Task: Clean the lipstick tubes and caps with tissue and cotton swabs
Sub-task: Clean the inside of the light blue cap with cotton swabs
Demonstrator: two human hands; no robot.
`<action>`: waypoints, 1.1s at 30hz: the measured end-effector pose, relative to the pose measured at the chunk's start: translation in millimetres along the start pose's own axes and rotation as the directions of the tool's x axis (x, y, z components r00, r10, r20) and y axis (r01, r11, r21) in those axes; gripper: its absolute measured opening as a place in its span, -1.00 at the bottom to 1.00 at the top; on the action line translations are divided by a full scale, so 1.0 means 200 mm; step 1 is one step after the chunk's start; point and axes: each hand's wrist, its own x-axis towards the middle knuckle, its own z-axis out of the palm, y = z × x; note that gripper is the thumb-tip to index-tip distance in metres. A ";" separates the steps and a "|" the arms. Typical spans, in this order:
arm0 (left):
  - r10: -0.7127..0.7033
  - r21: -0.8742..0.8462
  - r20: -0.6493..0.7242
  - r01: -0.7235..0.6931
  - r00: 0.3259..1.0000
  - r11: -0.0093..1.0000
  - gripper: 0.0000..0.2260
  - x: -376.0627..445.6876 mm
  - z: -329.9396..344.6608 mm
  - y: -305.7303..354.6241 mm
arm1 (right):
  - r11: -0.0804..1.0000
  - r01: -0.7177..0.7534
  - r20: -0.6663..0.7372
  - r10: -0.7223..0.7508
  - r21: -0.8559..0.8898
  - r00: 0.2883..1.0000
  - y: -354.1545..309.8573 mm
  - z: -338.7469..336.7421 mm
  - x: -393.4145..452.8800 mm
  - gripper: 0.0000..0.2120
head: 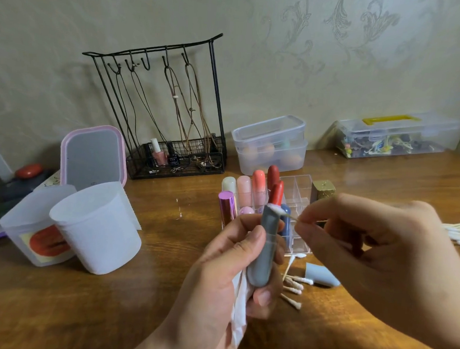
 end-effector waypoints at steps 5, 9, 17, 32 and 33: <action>-0.005 -0.023 0.021 0.005 1.000 1.000 -0.76 0.00 -0.01 0.00 | 0.999 0.030 0.029 -0.031 0.033 0.999 0.00 0.00 -0.01 -0.89; -0.019 -0.041 0.022 0.020 1.000 0.999 -0.74 0.00 -0.01 0.00 | 1.000 0.006 0.009 -0.006 0.018 1.000 0.00 -0.01 0.00 -0.86; -0.019 -0.065 0.046 0.022 0.999 0.998 -0.75 0.01 -0.02 -0.01 | 1.000 0.016 0.019 -0.016 0.010 1.000 0.01 -0.01 0.00 -0.87; -0.092 -0.169 0.152 0.118 0.984 0.978 -0.74 0.00 -0.03 0.00 | 0.998 0.068 0.063 -0.069 0.019 0.996 0.02 -0.02 0.01 -0.89; -0.107 -0.173 0.160 0.135 0.981 0.976 -0.72 0.00 -0.03 0.00 | 0.996 0.081 0.076 -0.082 0.022 0.994 0.02 -0.02 0.01 -0.89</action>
